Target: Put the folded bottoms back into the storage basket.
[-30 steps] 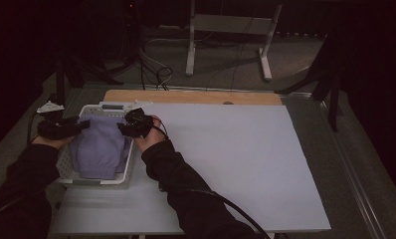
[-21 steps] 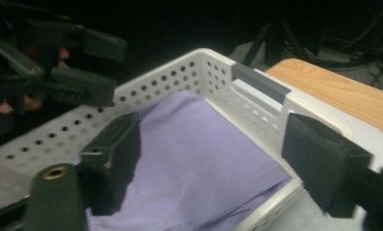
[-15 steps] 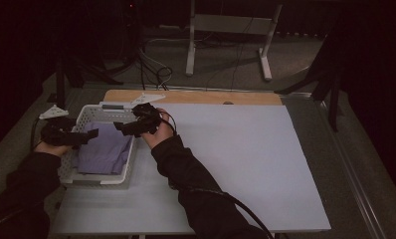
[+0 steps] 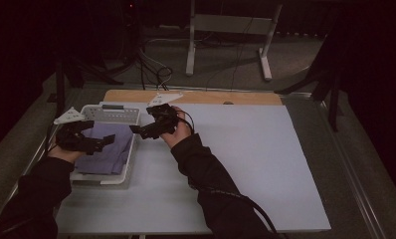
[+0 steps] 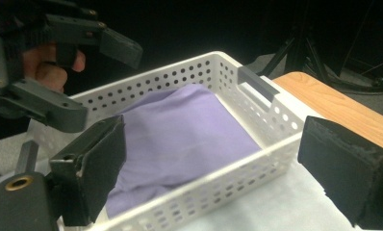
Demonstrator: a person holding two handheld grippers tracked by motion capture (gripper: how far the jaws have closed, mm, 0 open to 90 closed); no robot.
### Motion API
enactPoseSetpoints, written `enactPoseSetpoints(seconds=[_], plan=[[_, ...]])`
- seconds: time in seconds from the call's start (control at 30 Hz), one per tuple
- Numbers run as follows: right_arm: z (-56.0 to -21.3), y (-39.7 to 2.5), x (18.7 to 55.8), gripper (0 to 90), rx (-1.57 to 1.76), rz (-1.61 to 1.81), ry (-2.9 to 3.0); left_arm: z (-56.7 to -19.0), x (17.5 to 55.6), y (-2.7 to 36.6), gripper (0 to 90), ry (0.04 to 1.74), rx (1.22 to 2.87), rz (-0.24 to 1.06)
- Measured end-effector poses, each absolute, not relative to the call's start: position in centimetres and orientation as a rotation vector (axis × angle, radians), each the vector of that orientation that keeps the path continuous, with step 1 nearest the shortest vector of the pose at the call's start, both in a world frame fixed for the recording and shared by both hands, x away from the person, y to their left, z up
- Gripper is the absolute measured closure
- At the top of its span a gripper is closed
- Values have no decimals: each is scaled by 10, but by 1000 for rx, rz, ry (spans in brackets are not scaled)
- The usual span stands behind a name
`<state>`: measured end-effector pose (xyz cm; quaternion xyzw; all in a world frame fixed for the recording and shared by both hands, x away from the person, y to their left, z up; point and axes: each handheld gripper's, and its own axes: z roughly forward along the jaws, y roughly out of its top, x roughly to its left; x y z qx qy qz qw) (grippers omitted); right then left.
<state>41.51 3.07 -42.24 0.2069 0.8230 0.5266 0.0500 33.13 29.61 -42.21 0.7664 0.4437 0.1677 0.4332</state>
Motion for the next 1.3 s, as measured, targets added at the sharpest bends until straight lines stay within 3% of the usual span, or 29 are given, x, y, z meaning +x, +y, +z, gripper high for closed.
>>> enactPoseSetpoints(seconds=[0.53,0.87,1.03,1.3], plan=[[-416,-11,415,94,642,1551,2521,-400,315,224,0,928,1931,348],[-419,-44,411,95,676,1539,2518,-401,308,188,0,860,1945,300],[-428,-63,408,95,694,1508,2522,-406,298,162,0,744,1958,247],[-438,-79,401,95,688,1499,2542,-415,294,145,0,733,1976,231]])
